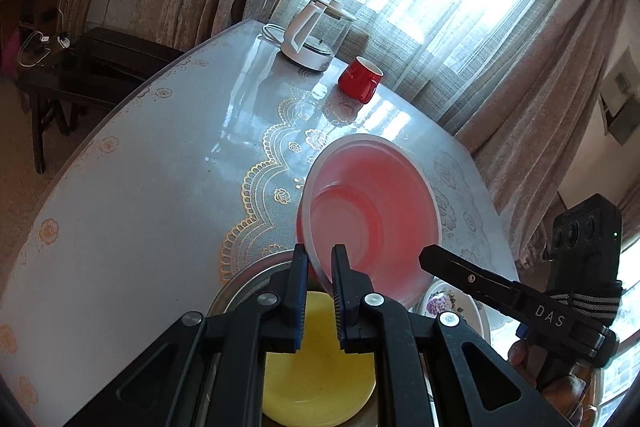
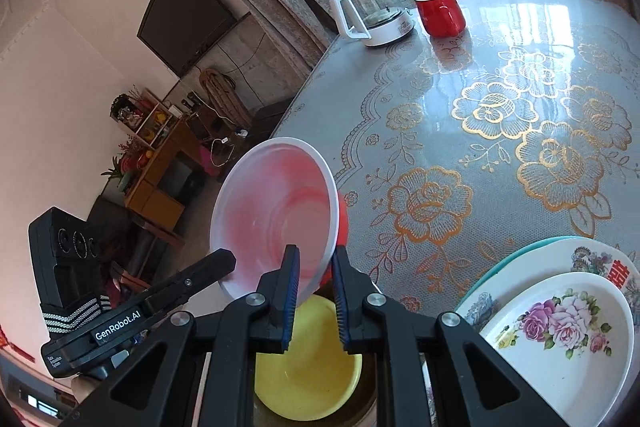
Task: Organize plates and bowls
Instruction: 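Lift the pink-red bowl and lower it into the yellow bowl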
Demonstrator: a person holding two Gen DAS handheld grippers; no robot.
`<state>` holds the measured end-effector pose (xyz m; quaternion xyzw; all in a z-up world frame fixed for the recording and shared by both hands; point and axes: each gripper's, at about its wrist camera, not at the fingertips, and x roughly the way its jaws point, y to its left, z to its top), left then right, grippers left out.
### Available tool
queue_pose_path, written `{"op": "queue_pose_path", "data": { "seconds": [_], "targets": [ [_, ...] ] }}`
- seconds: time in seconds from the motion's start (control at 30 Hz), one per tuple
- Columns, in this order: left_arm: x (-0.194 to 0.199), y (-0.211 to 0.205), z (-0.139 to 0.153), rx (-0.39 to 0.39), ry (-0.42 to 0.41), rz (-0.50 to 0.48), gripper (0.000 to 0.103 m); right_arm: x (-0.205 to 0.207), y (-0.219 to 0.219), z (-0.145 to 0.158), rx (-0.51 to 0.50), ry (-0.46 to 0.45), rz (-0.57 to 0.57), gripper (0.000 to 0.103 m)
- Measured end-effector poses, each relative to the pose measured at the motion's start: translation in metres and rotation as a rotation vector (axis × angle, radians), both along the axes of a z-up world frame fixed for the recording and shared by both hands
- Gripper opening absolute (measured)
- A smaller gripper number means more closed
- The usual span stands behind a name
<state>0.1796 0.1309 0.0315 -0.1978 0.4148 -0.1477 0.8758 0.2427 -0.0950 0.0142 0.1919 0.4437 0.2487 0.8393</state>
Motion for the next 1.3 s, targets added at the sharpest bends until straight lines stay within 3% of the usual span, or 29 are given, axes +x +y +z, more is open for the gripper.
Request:
{"op": "queue_pose_path", "data": {
  "seconds": [0.5, 1.3],
  "targets": [
    [-0.059, 0.005, -0.014, -0.006, 0.017, -0.002, 0.012, -0.046, 0.000, -0.011, 0.027, 0.027, 0.060, 0.016],
    [-0.072, 0.006, -0.039, -0.012, 0.094, -0.015, 0.012, -0.060, 0.000, -0.035, 0.014, 0.119, 0.071, 0.019]
  ]
}}
